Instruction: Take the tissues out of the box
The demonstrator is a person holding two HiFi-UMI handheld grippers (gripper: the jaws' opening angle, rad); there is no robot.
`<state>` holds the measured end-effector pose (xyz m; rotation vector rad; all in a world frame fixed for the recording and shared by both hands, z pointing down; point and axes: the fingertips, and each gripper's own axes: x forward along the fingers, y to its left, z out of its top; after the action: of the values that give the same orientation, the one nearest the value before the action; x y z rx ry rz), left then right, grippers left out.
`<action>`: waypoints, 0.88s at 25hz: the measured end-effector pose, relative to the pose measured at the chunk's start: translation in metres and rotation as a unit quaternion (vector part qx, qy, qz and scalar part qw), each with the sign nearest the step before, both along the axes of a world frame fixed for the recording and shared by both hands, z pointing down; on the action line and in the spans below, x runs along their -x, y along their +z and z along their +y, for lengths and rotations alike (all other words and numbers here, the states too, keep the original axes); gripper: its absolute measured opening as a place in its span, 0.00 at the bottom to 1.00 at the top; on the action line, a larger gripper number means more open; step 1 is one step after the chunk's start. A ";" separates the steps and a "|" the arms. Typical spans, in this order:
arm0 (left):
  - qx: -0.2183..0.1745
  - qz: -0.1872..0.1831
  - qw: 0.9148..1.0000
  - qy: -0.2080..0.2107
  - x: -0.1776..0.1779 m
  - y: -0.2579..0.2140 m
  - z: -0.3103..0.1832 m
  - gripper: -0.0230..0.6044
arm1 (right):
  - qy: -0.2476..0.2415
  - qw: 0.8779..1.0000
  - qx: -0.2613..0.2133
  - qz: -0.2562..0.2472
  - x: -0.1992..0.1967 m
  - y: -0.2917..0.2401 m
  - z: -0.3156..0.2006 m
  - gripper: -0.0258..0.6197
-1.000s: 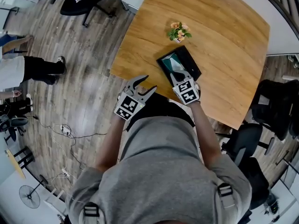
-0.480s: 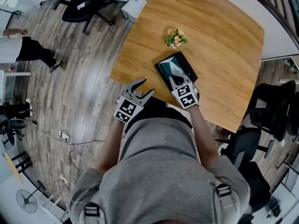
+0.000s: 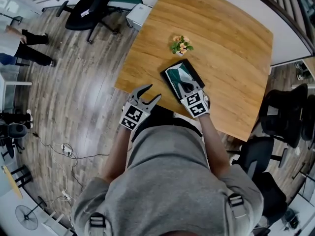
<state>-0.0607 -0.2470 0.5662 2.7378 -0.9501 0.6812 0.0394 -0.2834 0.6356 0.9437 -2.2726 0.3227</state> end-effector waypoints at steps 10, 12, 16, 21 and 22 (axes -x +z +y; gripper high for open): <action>-0.014 0.003 1.000 -0.007 0.000 -0.008 0.000 0.40 | -0.005 1.000 -0.030 0.004 -0.007 -0.022 0.000 0.05; -0.016 0.004 1.000 -0.010 0.001 -0.010 -0.001 0.40 | -0.004 0.999 -0.042 0.003 -0.008 -0.030 -0.002 0.05; -0.022 0.004 1.000 -0.014 0.002 -0.014 -0.003 0.40 | -0.005 0.998 -0.057 0.007 -0.013 -0.042 -0.004 0.05; -0.031 0.005 0.999 -0.017 0.006 -0.020 -0.006 0.40 | -0.004 0.997 -0.076 0.005 -0.014 -0.055 -0.005 0.05; -0.032 0.005 0.999 -0.018 0.007 -0.021 -0.006 0.40 | -0.004 0.997 -0.080 0.005 -0.013 -0.058 -0.005 0.05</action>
<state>-0.0677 -0.2527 0.5457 2.7694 -1.0323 0.6418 0.0527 -0.2879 0.5778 1.0140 -2.3189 0.1332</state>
